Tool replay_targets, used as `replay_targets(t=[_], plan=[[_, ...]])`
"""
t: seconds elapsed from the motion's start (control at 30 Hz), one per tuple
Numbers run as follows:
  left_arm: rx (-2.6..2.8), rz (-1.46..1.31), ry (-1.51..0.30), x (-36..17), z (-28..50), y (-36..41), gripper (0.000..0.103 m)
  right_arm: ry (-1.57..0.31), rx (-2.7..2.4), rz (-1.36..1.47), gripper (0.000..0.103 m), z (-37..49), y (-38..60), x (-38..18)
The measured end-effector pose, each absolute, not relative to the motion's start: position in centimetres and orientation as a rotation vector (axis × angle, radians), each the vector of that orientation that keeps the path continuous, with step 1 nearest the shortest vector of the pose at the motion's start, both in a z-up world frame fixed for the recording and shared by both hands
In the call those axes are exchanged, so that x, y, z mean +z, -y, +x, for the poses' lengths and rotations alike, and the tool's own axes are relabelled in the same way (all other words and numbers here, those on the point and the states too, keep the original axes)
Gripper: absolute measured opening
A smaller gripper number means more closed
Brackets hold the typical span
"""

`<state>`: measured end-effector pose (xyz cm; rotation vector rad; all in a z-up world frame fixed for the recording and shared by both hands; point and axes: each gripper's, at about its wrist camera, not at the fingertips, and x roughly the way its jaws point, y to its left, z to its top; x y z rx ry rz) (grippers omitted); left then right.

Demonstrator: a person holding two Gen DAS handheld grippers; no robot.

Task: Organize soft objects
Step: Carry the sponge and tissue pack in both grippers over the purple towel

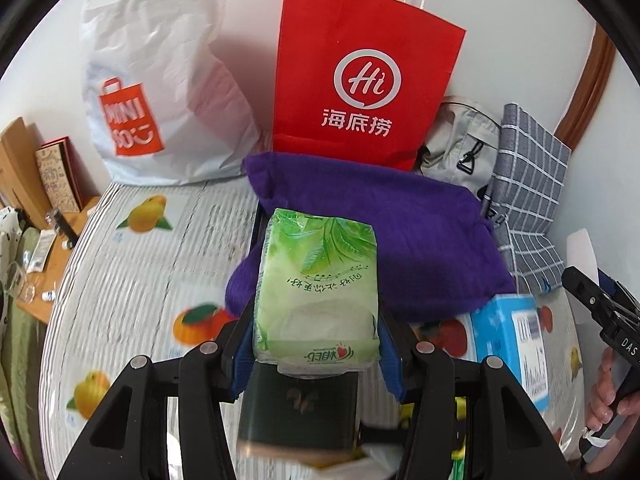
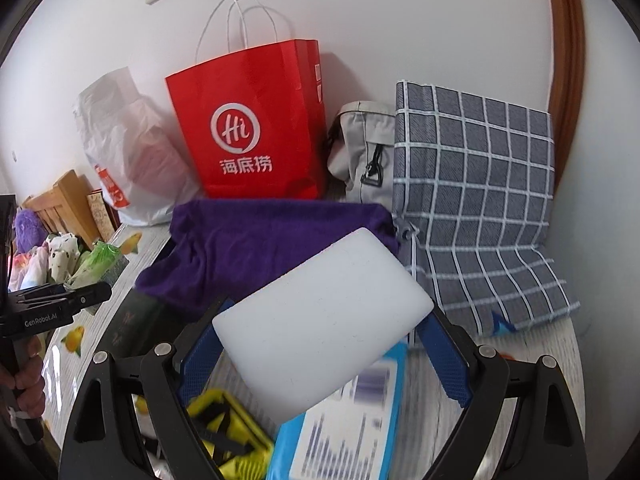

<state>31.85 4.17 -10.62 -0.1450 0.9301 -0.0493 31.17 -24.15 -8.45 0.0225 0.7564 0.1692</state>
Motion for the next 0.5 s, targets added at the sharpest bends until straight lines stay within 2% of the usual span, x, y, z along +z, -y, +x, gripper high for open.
replay_targets(t=[0.5], plan=[[-0.046,-0.097,-0.947,-11.6,42.2,-2.5,0.05,-0.779,0.201,0.027,0.09,42.7,22.3,-9.4]])
